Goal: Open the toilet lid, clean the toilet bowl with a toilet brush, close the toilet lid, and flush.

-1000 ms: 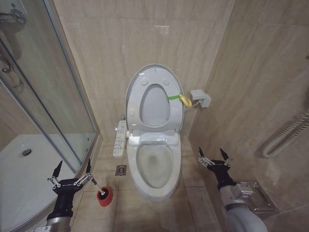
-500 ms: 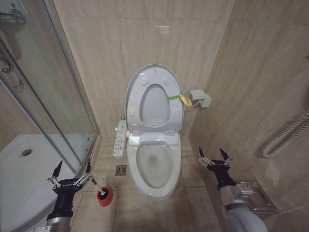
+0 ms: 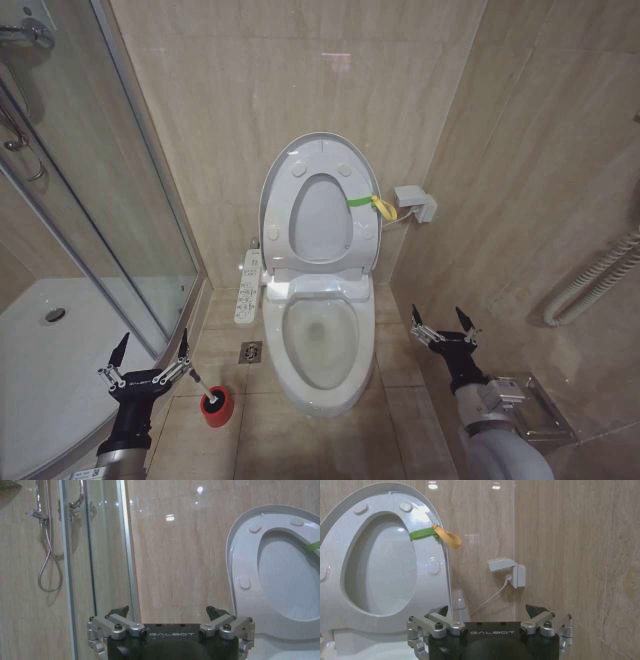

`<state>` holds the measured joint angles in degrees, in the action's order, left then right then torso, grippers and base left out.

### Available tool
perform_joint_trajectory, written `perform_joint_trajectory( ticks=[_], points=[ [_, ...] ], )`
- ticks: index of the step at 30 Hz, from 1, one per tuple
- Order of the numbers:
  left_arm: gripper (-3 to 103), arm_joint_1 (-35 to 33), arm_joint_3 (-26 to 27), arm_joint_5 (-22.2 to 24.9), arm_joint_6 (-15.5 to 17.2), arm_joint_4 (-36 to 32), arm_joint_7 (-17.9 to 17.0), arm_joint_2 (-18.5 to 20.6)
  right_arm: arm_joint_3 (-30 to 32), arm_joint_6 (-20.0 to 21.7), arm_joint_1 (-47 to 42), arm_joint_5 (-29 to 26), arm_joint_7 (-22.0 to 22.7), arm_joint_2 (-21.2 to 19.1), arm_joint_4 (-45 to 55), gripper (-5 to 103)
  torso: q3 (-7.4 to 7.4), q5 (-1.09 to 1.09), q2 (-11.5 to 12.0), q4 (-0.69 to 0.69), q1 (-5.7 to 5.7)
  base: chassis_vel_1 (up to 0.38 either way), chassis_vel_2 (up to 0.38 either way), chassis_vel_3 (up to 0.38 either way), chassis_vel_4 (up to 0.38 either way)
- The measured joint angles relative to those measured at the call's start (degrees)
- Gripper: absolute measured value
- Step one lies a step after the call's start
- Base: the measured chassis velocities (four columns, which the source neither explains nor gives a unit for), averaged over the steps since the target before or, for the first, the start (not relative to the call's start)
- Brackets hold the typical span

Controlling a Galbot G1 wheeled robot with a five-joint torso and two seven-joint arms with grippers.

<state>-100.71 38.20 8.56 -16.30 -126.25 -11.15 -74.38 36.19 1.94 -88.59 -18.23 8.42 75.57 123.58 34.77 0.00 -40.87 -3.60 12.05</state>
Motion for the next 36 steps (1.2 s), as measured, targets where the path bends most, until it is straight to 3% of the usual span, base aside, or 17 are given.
perform_joint_trajectory(
  ticks=[14,23,29,36],
  points=[
    [100,0.0,0.0,0.0,0.0,0.0,0.0,0.0,0.2,0.0,-0.2,0.0,0.0,0.0,0.2,100,0.00,0.00,0.0,0.01,0.00,0.000,0.000,0.000,0.000],
    [100,0.0,0.0,0.0,0.0,0.0,0.0,0.0,13.5,-0.4,-15.5,1.8,-6.0,3.6,15.1,100,-0.01,-0.04,0.0,-0.04,-0.01,0.000,0.000,0.000,0.000],
    [100,0.0,0.0,0.0,0.0,0.0,0.0,0.0,7.5,-1.2,-18.8,-0.3,-6.9,6.6,19.8,100,-0.01,-0.01,0.0,0.02,-0.01,0.000,0.000,0.000,0.000],
    [100,0.0,0.0,0.0,0.0,0.0,0.0,0.0,4.0,-1.6,-18.4,0.8,-6.8,7.0,19.2,100,0.00,-0.01,0.0,-0.01,0.00,0.000,0.000,0.000,0.000]
  ],
)
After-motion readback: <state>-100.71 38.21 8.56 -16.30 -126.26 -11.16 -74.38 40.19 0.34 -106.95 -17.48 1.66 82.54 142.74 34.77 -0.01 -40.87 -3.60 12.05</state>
